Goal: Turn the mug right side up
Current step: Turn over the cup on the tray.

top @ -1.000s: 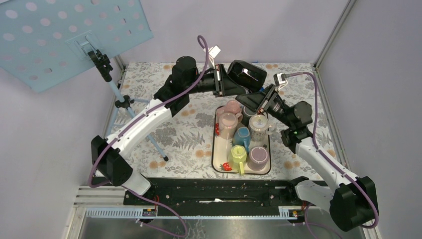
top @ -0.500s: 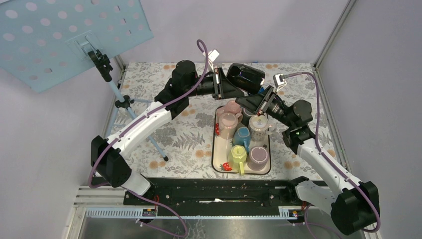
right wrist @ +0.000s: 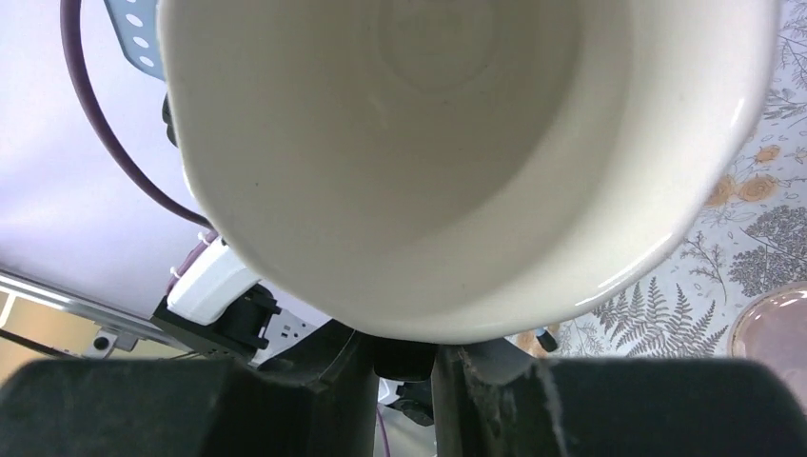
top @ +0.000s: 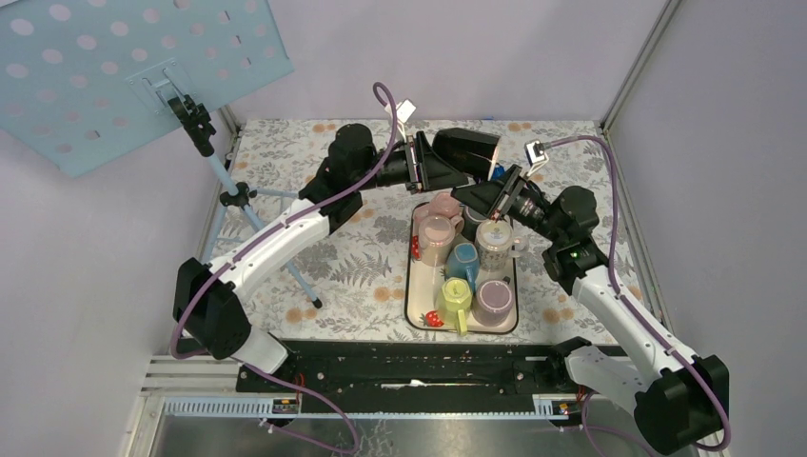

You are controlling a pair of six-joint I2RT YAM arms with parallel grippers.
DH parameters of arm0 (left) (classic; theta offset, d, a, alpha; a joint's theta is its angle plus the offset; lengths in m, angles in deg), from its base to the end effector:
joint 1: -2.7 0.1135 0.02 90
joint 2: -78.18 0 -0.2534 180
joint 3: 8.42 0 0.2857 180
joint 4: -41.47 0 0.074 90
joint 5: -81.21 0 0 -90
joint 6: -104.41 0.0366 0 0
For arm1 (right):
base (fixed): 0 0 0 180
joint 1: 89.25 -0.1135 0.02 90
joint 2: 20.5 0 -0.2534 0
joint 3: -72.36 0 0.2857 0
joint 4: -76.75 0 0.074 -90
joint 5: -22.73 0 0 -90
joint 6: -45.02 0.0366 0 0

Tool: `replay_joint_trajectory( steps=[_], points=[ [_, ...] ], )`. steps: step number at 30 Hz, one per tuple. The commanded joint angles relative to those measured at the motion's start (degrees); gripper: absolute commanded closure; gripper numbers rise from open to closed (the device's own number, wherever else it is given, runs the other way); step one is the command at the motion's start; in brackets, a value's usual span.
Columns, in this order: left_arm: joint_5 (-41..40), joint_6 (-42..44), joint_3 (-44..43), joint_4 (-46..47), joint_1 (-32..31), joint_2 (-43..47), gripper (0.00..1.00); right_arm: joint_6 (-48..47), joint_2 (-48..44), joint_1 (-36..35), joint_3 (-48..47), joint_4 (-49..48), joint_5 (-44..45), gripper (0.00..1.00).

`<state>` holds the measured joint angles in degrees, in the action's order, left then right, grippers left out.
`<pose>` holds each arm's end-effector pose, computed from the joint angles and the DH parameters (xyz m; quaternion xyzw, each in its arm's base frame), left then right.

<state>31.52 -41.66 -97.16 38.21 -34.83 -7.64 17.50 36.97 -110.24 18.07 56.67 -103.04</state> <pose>0.2939 -0.2556 0.3802 0.1325 0.6962 -0.6497 0.2749 0.2428 0.1160 0.3414 -0.0300 0.6174 0.6454 0.4488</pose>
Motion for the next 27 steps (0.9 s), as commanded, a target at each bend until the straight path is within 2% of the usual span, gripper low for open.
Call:
replay_joint_trajectory(
  steps=[1,10,17,21,27],
  points=[
    [1.7,-1.6,-0.1,10.5,-0.3,3.0,0.45,-4.0,-1.4,0.3,-3.4,-0.3,2.3,1.0],
    [-1.2,1.6,0.6,6.6,-0.1,3.2,0.26,-11.2,-2.3,0.4,-7.5,12.1,4.8,1.0],
    [-8.3,10.6,0.0,-6.0,-0.2,4.9,0.14,-17.1,-2.8,0.4,-12.1,22.9,9.3,1.0],
    [-12.4,14.6,0.2,-11.6,-0.2,6.4,0.02,-22.0,-2.4,0.3,-16.7,32.9,14.4,1.0],
    [-17.1,19.5,-0.5,-18.5,-0.2,7.9,0.01,-27.8,0.6,0.3,-24.0,45.2,21.3,1.0]
  ],
)
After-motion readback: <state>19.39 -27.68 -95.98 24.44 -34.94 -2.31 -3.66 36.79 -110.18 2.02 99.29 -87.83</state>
